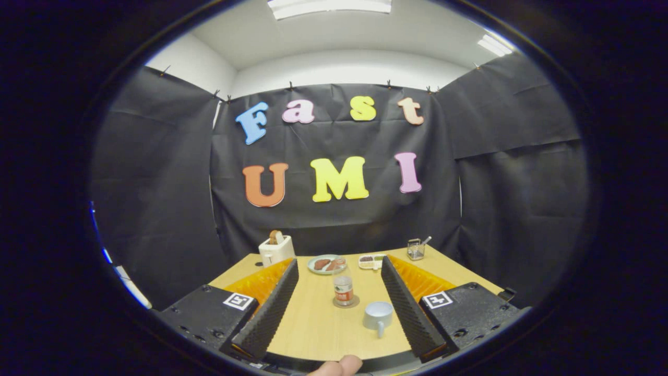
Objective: Take the bottle from table, then pour the juice into the cup, finally place the bottle on the coaster
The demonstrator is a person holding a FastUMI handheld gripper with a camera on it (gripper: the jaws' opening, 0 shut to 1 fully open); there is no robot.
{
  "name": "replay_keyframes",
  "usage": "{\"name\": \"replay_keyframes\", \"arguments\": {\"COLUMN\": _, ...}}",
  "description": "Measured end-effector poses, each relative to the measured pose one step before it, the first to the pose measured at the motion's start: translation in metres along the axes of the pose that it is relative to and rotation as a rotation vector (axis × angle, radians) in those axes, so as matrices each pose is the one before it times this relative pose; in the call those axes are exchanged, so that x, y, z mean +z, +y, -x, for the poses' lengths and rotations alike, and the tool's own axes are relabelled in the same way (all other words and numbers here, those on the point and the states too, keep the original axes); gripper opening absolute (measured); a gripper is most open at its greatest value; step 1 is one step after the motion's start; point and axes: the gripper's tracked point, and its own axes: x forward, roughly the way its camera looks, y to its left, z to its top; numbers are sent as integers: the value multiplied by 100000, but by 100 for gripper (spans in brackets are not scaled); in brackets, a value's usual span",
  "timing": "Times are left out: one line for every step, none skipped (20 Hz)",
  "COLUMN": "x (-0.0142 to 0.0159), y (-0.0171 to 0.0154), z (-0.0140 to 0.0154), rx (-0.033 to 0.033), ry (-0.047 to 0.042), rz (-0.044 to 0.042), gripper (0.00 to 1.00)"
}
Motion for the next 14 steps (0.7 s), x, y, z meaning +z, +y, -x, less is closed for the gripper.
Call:
{"name": "replay_keyframes", "arguments": {"x": -562, "y": -4, "z": 553, "rx": 946, "ry": 1409, "rz": 773, "gripper": 100}}
{"name": "replay_keyframes", "arguments": {"x": -256, "y": 14, "z": 704, "rx": 481, "ry": 567, "rz": 1065, "gripper": 100}}
{"name": "replay_keyframes", "arguments": {"x": 27, "y": 63, "z": 498, "rx": 803, "ry": 303, "rz": 1814, "gripper": 100}}
{"name": "replay_keyframes", "arguments": {"x": -169, "y": 85, "z": 314, "rx": 394, "ry": 183, "rz": 1379, "gripper": 100}}
{"name": "replay_keyframes", "arguments": {"x": -211, "y": -111, "z": 286, "rx": -168, "ry": -4, "rz": 1263, "gripper": 100}}
{"name": "replay_keyframes", "arguments": {"x": -108, "y": -271, "z": 369, "rx": -641, "ry": -223, "rz": 530, "gripper": 100}}
{"name": "replay_keyframes", "arguments": {"x": 15, "y": -241, "z": 280, "rx": -576, "ry": -671, "rz": -1319, "gripper": 100}}
{"name": "replay_keyframes", "arguments": {"x": -39, "y": -233, "z": 348, "rx": -123, "ry": -28, "rz": -815, "gripper": 100}}
{"name": "replay_keyframes", "arguments": {"x": -107, "y": -394, "z": 101, "rx": -866, "ry": -81, "rz": -179, "gripper": 100}}
{"name": "replay_keyframes", "arguments": {"x": 4, "y": -635, "z": 214, "rx": -1462, "ry": 41, "rz": 29, "gripper": 100}}
{"name": "replay_keyframes", "arguments": {"x": -70, "y": -325, "z": 54, "rx": -974, "ry": 29, "rz": 92, "gripper": 100}}
{"name": "replay_keyframes", "arguments": {"x": 21, "y": 185, "z": 68, "rx": 341, "ry": 24, "rz": -34, "gripper": 100}}
{"name": "replay_keyframes", "arguments": {"x": -108, "y": 388, "z": -64, "rx": 761, "ry": 14, "rz": 602, "gripper": 100}}
{"name": "replay_keyframes", "arguments": {"x": -138, "y": 201, "z": -50, "rx": 366, "ry": 264, "rz": 520, "gripper": 100}}
